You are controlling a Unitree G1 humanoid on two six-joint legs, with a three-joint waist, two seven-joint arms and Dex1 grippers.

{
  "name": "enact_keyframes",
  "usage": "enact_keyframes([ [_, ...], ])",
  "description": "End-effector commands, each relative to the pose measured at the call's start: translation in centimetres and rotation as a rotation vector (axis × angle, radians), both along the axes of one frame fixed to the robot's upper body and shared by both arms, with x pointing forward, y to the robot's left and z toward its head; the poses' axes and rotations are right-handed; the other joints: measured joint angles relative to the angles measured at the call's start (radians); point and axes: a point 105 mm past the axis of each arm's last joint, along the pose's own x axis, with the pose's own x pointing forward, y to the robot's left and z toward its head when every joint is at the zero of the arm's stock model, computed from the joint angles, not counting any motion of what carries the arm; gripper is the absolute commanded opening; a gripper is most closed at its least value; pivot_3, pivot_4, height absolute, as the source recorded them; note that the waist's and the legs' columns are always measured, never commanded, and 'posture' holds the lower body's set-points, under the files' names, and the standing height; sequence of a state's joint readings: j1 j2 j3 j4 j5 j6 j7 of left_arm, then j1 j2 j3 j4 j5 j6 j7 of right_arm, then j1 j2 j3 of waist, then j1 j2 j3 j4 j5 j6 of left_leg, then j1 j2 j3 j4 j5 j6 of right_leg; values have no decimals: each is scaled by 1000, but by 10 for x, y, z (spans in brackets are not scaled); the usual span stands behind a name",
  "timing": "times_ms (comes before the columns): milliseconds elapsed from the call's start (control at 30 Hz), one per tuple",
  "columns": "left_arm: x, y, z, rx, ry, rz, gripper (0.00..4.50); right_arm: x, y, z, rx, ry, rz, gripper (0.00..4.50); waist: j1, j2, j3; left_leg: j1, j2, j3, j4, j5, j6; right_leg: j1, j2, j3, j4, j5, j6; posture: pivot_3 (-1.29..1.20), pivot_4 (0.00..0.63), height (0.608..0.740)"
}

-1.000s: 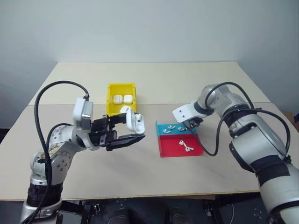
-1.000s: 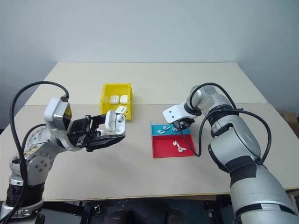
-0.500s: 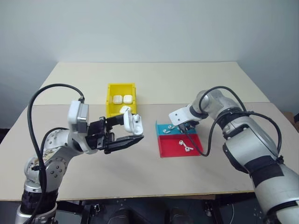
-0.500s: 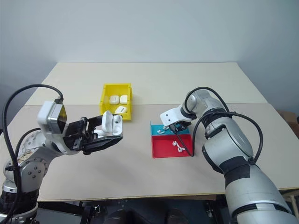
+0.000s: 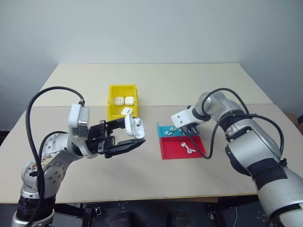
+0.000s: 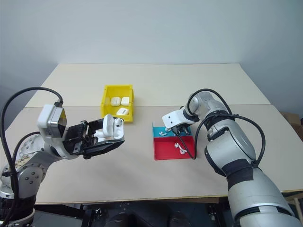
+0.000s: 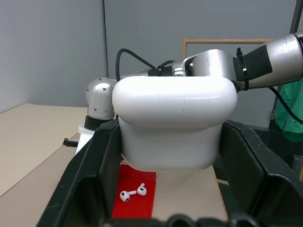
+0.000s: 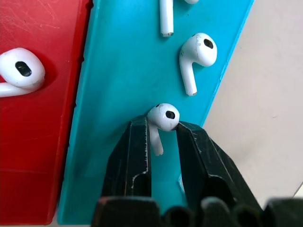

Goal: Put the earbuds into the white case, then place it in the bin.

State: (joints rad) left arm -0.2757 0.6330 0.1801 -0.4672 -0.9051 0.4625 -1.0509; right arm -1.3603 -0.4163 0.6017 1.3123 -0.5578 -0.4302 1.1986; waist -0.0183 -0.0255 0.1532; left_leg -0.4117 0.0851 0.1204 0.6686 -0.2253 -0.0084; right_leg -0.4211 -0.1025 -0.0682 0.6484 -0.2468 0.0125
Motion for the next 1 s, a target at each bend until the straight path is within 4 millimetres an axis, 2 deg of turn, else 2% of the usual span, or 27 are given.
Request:
enact_keyframes([
  [33, -7, 0, 10, -3, -57, -12, 2802, -4, -2, -7, 36, 49, -39, 634, 0, 0, 0, 0, 0, 0, 0, 0, 0, 0, 0, 0, 0, 0, 0, 0, 150, 740],
  [133, -6, -1, 10, -2, -58, -16, 2802, -6, -3, -4, 88, 86, -73, 634, 0, 0, 0, 0, 0, 0, 0, 0, 0, 0, 0, 0, 0, 0, 0, 0, 150, 740],
  [233, -4, -2, 11, -3, -59, -27, 2802, -3, -4, 10, 175, 81, -105, 634, 0, 0, 0, 0, 0, 0, 0, 0, 0, 0, 0, 0, 0, 0, 0, 0, 150, 740],
  [333, 0, -3, 13, -4, -62, -50, 2802, -2, 0, 50, 426, 97, -155, 634, 2, 1, 0, -1, 0, 0, 0, 0, 0, -1, 0, 0, 0, 0, 0, 0, 150, 740],
  [467, 4, -7, 15, -14, -66, -75, 2802, -10, 8, 111, 896, 193, -238, 634, 4, 2, 1, -2, 0, 0, 0, 0, 0, -1, 0, 0, -1, 0, 0, 0, 150, 740],
  [533, 7, -9, 16, -24, -64, -86, 2802, -34, 7, 140, 1165, 316, -240, 634, 6, 2, 1, -3, 0, 0, 0, 0, 0, -1, 0, 0, -1, 0, 0, 0, 150, 740],
  [600, 10, -11, 17, -39, -58, -100, 2802, -64, 5, 158, 1376, 431, -215, 634, 15, 2, 1, -3, 0, -2, 0, 0, 0, 0, 0, -2, -1, 0, 0, 0, 150, 740],
  [667, 13, -13, 18, -50, -55, -120, 2802, -93, 4, 166, 1542, 533, -209, 634, 22, 2, 1, -4, 0, -2, 0, 0, 0, 0, 0, -3, -1, 0, 0, 0, 150, 740],
  [733, 18, -17, 19, -58, -48, -134, 2802, -116, 10, 166, 1620, 579, -201, 634, 26, 2, 1, -4, 0, -2, 0, -1, 3, 0, -1, -3, -1, 0, 0, 0, 150, 740],
  [833, 25, -28, 18, -63, -35, -160, 2802, -151, 29, 163, 1701, 609, -131, 634, 26, 3, 0, -3, 0, -2, 0, -4, 7, -1, 0, -2, 0, 1, -1, 0, 150, 740],
  [1000, 28, -37, 20, -66, -34, -199, 2802, -174, 59, 159, 1677, 494, -105, 634, 21, 3, 0, -3, 0, -3, -2, -4, 7, -1, 1, -2, 0, 1, -1, 0, 150, 740],
])
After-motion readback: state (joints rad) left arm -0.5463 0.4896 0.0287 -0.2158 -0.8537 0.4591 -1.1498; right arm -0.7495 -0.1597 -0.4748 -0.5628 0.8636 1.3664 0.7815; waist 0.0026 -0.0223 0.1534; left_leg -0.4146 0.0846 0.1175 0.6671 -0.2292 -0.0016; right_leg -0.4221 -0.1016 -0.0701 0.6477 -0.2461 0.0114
